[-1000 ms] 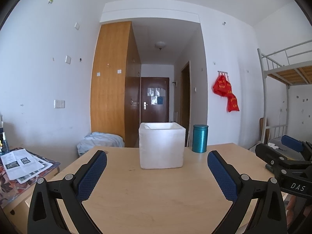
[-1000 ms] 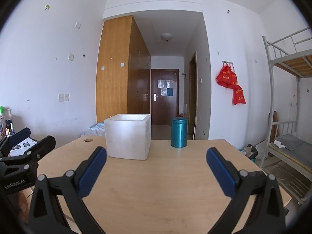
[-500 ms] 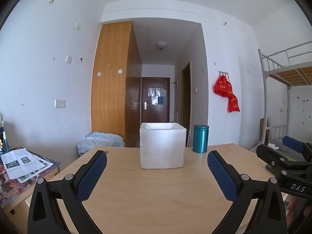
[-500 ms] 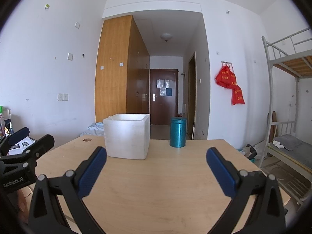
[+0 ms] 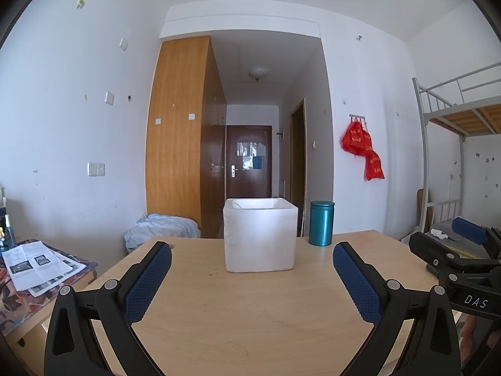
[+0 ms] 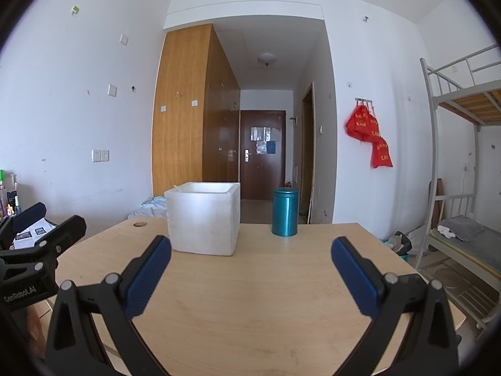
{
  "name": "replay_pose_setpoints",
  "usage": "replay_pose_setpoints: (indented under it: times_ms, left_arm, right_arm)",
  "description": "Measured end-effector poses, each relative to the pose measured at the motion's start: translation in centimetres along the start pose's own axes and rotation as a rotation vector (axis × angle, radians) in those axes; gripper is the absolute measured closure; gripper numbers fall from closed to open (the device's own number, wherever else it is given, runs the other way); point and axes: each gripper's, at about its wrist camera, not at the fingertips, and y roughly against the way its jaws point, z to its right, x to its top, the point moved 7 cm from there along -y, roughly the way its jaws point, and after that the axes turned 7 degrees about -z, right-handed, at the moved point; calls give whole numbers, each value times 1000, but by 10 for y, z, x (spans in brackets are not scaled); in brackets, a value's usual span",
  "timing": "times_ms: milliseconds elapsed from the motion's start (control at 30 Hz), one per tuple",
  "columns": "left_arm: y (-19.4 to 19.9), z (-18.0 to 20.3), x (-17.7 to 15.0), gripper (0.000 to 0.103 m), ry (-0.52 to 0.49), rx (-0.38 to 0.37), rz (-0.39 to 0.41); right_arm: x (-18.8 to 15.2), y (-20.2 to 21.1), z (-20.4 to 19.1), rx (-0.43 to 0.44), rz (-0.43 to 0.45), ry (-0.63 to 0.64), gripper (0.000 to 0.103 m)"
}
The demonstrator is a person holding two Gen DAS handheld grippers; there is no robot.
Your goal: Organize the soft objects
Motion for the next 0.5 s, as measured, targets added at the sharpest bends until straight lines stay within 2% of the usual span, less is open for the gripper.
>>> replay_pose_setpoints:
  times_ms: [500]
  left_arm:
    - [1, 0, 0, 0, -1, 1, -3]
  right_arm:
    - [-2, 1, 2, -4, -2, 2, 0]
